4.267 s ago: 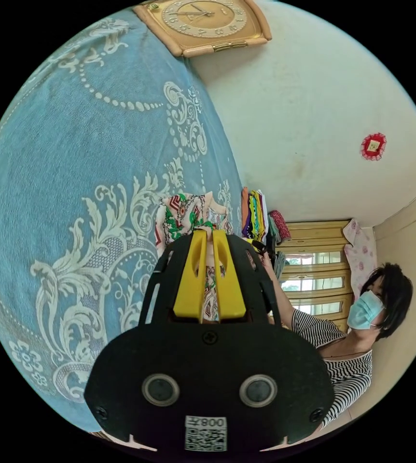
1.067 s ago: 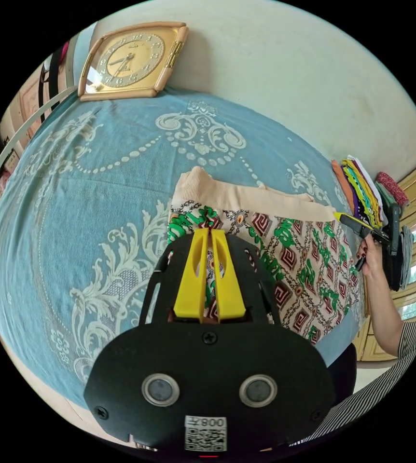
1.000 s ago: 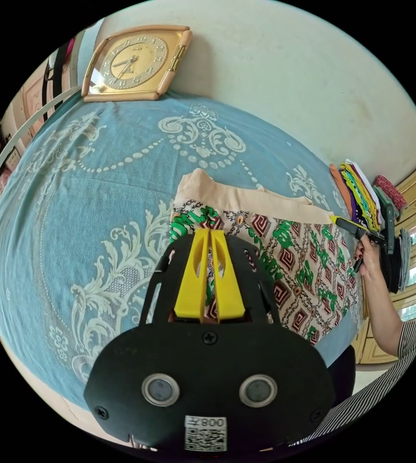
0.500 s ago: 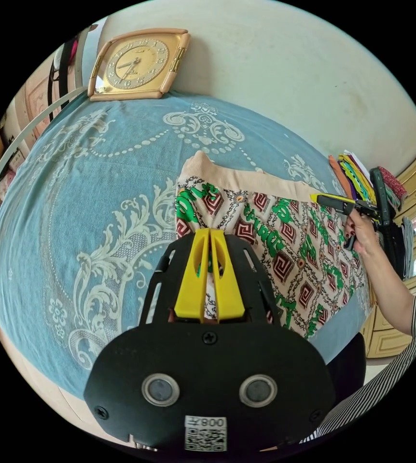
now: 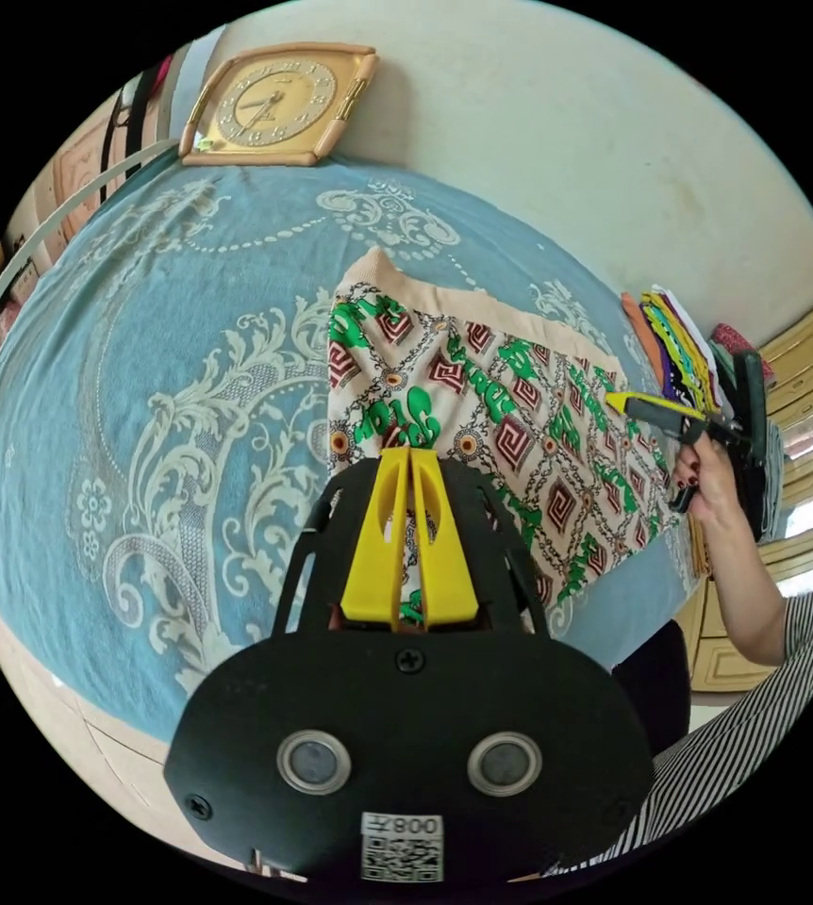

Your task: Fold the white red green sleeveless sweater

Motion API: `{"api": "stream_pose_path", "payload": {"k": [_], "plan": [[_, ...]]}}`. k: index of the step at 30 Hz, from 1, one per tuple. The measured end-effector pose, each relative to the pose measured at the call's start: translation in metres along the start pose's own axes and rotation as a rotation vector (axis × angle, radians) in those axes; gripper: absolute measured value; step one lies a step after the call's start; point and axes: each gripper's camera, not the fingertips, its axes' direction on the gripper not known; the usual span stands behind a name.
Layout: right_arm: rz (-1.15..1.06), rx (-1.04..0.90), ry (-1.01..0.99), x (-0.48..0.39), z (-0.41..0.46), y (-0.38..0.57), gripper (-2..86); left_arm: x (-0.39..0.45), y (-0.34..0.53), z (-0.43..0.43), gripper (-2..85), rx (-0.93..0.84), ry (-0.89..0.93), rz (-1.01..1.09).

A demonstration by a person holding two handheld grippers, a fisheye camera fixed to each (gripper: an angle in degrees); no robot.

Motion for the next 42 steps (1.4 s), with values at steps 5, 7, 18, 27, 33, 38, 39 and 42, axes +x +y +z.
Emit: {"api": "stream_pose_path", "payload": {"k": [5, 7, 18, 27, 33, 38, 39, 42], "plan": [[-0.018, 0.025, -0.092, -0.031, -0.024, 0.061, 0.0, 0.005, 0.03, -0.03, 0.1, 0.034, 0.015, 0.049], [-0.033, -0.029, -0.072, -0.042, -0.014, 0.078, 0.0, 0.003, 0.045, -0.028, 0.1, -0.004, 0.003, 0.042], [0.042, -0.124, -0.081, -0.022, -0.015, 0.132, 0.0, -0.018, 0.088, -0.033, 0.1, -0.127, -0.045, 0.013], [0.336, 0.038, -0.083, 0.052, -0.08, 0.232, 0.4, -0.028, 0.103, -0.046, 0.7, -0.111, -0.035, -0.009], [0.542, 0.141, -0.053, 0.122, -0.12, 0.313, 2.4, -0.051, 0.119, -0.061, 5.2, -0.016, 0.071, -0.141], [0.517, 0.136, -0.109, 0.152, -0.116, 0.334, 4.5, -0.076, 0.124, -0.049, 7.6, -0.015, 0.194, -0.247], [0.517, 0.135, -0.124, 0.155, -0.114, 0.336, 4.6, -0.078, 0.124, -0.042, 7.1, -0.031, 0.223, -0.263], [0.529, 0.107, -0.171, 0.171, -0.106, 0.345, 3.5, -0.079, 0.121, -0.029, 4.1, -0.073, 0.263, -0.287]]}}
